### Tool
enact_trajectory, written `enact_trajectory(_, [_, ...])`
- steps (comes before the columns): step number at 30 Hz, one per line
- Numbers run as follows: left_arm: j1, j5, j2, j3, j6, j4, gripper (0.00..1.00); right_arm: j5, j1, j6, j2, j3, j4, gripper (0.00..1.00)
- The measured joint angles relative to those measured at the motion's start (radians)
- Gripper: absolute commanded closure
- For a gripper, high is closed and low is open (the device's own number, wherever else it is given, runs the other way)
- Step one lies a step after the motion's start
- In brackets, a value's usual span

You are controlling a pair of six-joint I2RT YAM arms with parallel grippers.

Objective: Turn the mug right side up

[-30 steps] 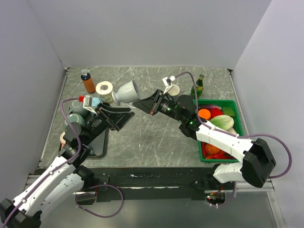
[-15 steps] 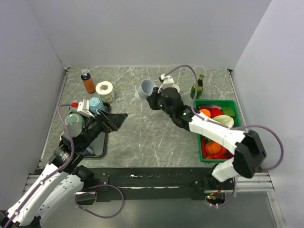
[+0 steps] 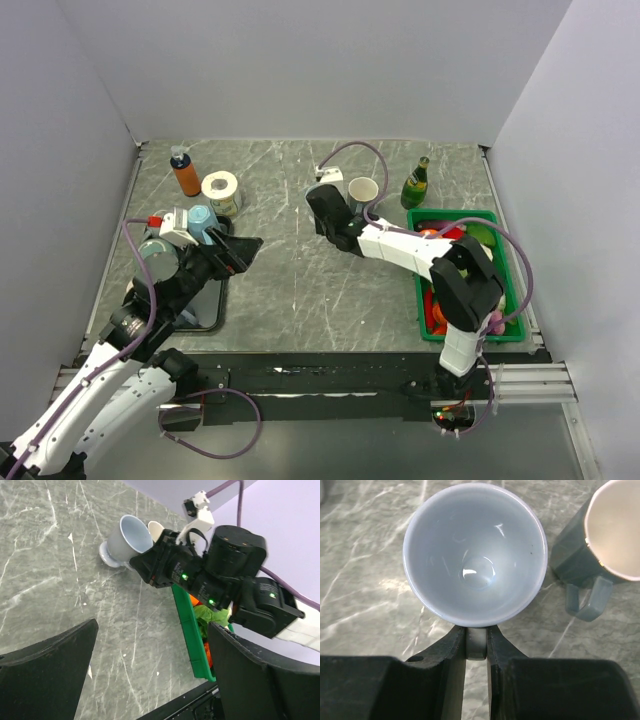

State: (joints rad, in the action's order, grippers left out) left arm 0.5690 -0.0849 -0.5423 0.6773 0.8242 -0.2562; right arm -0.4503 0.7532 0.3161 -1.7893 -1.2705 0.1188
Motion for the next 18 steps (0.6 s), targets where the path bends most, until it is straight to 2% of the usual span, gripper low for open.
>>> enact_trajectory(18, [0.0,0.001,-0.013,-0.003,0.008,0.003,0.04,-0.011,-0.067,0.006,-0.157,-0.069,-0.017,1.0])
